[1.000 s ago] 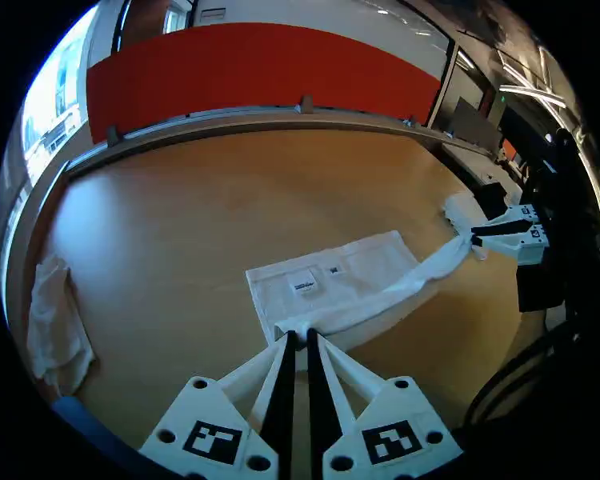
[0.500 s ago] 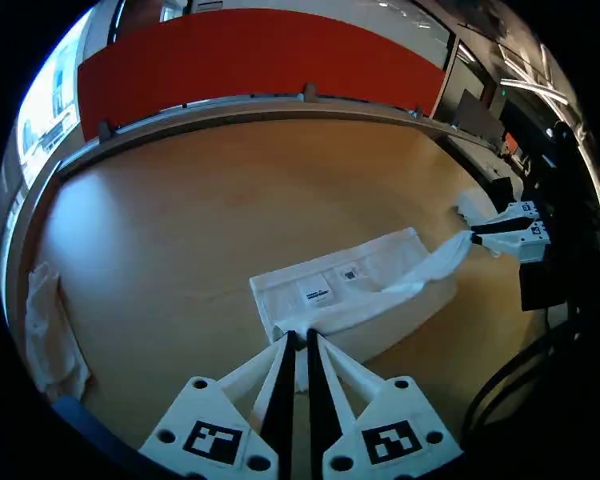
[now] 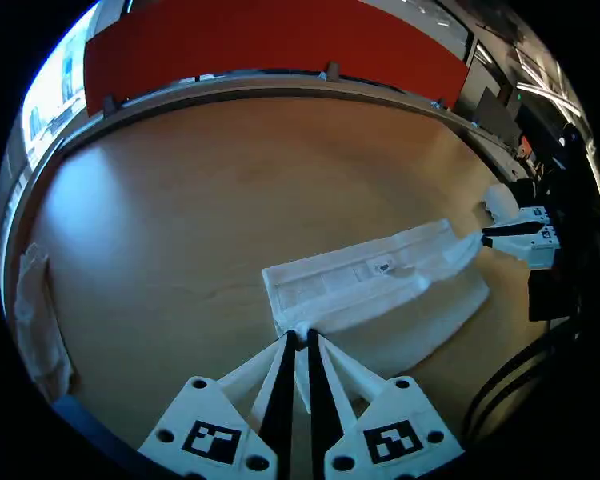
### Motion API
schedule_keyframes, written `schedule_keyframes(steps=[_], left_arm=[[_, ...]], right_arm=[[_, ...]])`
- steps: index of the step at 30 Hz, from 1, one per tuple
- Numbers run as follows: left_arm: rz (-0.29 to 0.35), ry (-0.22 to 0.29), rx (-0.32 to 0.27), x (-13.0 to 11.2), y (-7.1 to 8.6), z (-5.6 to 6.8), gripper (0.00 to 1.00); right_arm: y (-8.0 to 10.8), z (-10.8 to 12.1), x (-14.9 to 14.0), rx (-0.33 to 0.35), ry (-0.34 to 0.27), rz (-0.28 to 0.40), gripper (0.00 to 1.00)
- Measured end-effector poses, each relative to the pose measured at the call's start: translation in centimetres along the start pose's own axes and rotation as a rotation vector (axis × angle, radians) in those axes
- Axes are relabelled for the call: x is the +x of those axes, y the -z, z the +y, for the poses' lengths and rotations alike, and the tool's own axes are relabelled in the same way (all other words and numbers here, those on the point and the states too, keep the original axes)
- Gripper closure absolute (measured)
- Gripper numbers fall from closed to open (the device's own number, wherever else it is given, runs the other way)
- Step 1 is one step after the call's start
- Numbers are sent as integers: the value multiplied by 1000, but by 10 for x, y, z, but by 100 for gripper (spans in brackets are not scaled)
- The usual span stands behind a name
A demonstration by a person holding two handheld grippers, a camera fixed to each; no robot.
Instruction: Fold towel
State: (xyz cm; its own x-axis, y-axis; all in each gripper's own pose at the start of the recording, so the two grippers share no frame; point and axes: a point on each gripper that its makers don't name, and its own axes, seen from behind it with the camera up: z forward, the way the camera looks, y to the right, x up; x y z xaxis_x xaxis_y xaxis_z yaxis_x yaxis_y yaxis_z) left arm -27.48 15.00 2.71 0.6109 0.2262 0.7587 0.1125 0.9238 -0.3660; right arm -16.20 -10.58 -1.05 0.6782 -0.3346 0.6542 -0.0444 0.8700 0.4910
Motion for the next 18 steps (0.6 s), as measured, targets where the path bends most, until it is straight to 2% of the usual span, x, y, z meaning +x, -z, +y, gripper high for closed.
schedule_keyframes(steps=[6,10,14,18], left_arm=[[-2,15,16,4,-11,-4,87],[-6,9,30,5,-15,-8,74],[-13,-3,46,6,-16,-13,67],[-5,-1,50,9,-14,-15,62]], right_arm=[[-9,8,1,-32,-11,-5,84],[-13,10,2,-39,-27,-8,82],[-15,11,3,-44,-34,-6,82],[-16,15,5,-59,-39,-1,76]])
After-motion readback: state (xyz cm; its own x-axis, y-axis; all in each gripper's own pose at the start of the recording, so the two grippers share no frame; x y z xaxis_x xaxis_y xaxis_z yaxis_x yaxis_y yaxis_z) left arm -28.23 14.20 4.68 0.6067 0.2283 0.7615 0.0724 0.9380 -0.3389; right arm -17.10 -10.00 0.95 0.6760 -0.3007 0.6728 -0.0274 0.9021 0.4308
